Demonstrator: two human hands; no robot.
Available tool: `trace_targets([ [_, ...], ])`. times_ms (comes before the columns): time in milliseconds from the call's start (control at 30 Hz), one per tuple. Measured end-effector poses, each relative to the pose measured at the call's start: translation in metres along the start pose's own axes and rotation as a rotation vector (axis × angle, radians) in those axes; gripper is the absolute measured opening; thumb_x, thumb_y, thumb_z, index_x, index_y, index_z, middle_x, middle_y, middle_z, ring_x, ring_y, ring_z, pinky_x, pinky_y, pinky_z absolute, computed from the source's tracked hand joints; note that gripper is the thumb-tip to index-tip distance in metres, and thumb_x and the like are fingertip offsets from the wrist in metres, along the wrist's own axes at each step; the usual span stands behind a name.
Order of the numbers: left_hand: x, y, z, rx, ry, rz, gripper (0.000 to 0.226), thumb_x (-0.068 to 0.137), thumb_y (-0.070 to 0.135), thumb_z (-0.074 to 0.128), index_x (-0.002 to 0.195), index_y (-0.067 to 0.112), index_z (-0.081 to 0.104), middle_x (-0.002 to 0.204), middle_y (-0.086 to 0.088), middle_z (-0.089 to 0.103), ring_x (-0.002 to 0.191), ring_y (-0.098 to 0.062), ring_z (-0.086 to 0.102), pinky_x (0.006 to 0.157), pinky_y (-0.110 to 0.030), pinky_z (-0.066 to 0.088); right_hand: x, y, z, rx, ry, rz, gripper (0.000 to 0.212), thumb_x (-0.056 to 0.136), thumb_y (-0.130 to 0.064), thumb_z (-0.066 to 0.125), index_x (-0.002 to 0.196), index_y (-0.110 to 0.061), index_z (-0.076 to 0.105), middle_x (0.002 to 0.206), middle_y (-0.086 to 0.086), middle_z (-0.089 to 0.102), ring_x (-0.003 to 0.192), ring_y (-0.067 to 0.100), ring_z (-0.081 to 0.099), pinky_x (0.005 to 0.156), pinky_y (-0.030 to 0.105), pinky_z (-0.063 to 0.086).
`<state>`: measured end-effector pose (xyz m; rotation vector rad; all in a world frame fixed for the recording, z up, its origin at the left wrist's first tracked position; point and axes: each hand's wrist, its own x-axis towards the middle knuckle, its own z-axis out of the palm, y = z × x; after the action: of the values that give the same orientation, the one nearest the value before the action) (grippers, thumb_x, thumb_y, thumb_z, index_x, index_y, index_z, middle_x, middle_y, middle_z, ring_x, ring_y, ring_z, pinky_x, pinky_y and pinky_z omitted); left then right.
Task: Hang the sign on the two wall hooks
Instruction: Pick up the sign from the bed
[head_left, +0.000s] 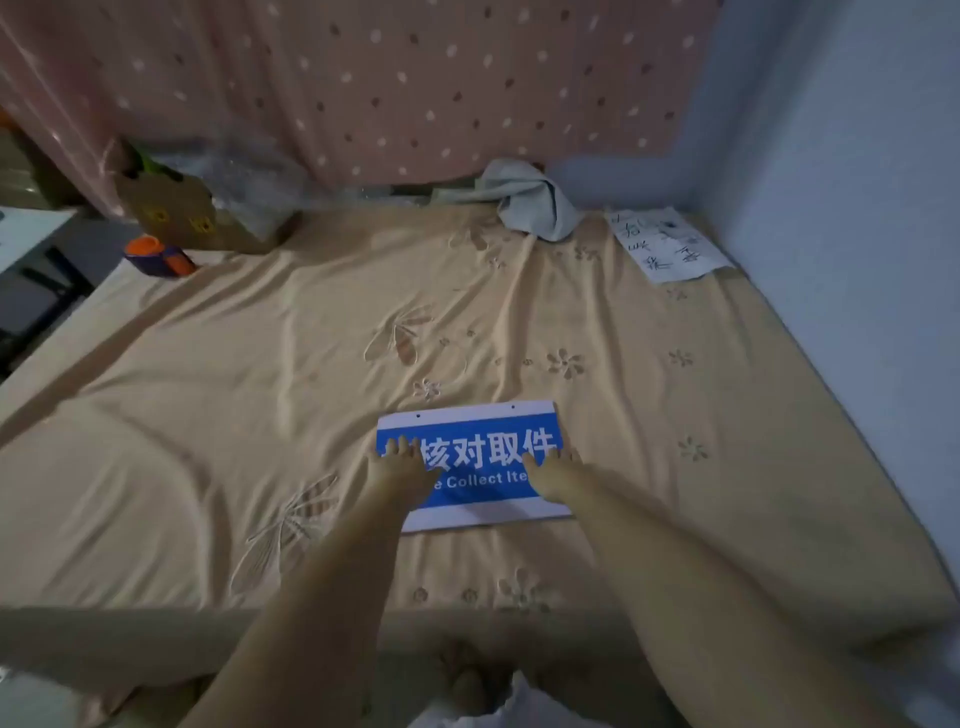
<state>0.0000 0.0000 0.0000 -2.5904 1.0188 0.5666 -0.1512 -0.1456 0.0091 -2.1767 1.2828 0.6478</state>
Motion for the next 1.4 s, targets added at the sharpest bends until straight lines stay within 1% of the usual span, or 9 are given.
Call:
trace_targets([
  [167,0.0,-0.006,0.024,0.052,-0.016,-0.125,0.058,0.096,0.021,0.033,0.147,-0.004,0.02,0.149,-0.015,0.035,0.134,-0.027,0.04,0.106,-0.036,0.037,-0.006,0.007,0.01,-0.031,0.111,-0.012,0.059,0.101,-0.037,0.026,0.146,0.001,0.028,0.15,0.019,0.031,0.137,0.03,0.033,0.112,0.034,0.025],
  [300,0.0,-0.003,0.037,-0.097,-0.104,-0.225,0.057,0.096,0.021,0.037,0.145,-0.005,0.022,0.147,-0.016,0.037,0.132,-0.029,0.042,0.103,-0.038,0.041,-0.004,0.01,0.013,-0.014,0.192,0.027,0.05,0.097,-0.032,0.038,0.135,0.0,0.04,0.139,0.017,0.041,0.125,0.028,0.044,0.104,0.034,0.035],
  [667,0.015,-0.013,0.057,-0.286,-0.023,-0.265,0.053,0.097,0.029,0.034,0.139,-0.002,0.036,0.133,-0.018,0.044,0.121,-0.033,0.047,0.094,-0.04,0.047,0.013,0.014,0.003,0.349,0.198,0.114,0.036,0.097,-0.018,0.046,0.127,0.002,0.049,0.133,0.017,0.047,0.119,0.031,0.051,0.093,0.032,0.042],
  [867,0.021,-0.025,0.051,-0.775,-0.016,-0.461,0.077,0.085,0.053,0.055,0.132,-0.005,0.039,0.134,-0.023,0.049,0.123,-0.037,0.049,0.096,-0.041,0.041,0.036,0.025,-0.006,0.832,0.09,0.231,0.033,0.086,-0.014,0.054,0.113,0.003,0.062,0.106,0.018,0.068,0.087,0.03,0.064,0.077,0.035,0.052],
  [933,0.029,-0.033,0.053,-0.907,-0.053,-0.494,0.076,0.082,0.056,0.057,0.126,-0.005,0.048,0.121,-0.022,0.059,0.108,-0.037,0.058,0.087,-0.038,0.046,0.039,0.03,-0.01,0.937,0.066,0.278,0.033,0.086,-0.013,0.054,0.113,0.004,0.062,0.099,0.017,0.067,0.085,0.03,0.064,0.078,0.036,0.053],
  [1000,0.035,-0.037,0.055,-1.046,-0.06,-0.47,0.066,0.083,0.055,0.057,0.113,-0.004,0.058,0.099,-0.017,0.063,0.088,-0.033,0.059,0.075,-0.034,0.044,0.04,0.03,-0.011,0.988,0.066,0.285,0.031,0.088,-0.015,0.052,0.112,0.003,0.061,0.086,0.012,0.065,0.074,0.027,0.062,0.067,0.032,0.049],
  [1067,0.035,-0.035,0.053,-1.192,-0.002,-0.444,0.062,0.08,0.057,0.059,0.108,0.002,0.063,0.092,-0.014,0.065,0.082,-0.03,0.061,0.075,-0.035,0.048,0.038,0.024,-0.011,1.058,0.079,0.26,0.025,0.092,-0.021,0.05,0.11,-0.004,0.057,0.074,0.004,0.057,0.063,0.018,0.055,0.054,0.026,0.041],
  [1233,0.026,-0.027,0.045,-1.429,0.099,-0.388,0.047,0.082,0.046,0.064,0.111,0.01,0.059,0.108,-0.018,0.069,0.092,-0.032,0.066,0.083,-0.047,0.052,0.041,0.018,-0.015,1.163,0.152,0.158,0.032,0.092,-0.035,0.054,0.108,-0.006,0.051,0.083,0.006,0.06,0.066,0.017,0.056,0.054,0.025,0.04],
  [1400,0.015,-0.016,0.018,-1.536,0.207,-0.292,0.045,0.089,0.033,0.061,0.123,0.006,0.052,0.108,-0.008,0.063,0.088,-0.025,0.061,0.065,-0.029,0.048,0.036,0.019,-0.035,1.184,0.271,0.056,0.018,0.093,-0.018,0.057,0.097,-0.003,0.05,0.093,0.011,0.057,0.065,0.014,0.055,0.047,0.021,0.042],
])
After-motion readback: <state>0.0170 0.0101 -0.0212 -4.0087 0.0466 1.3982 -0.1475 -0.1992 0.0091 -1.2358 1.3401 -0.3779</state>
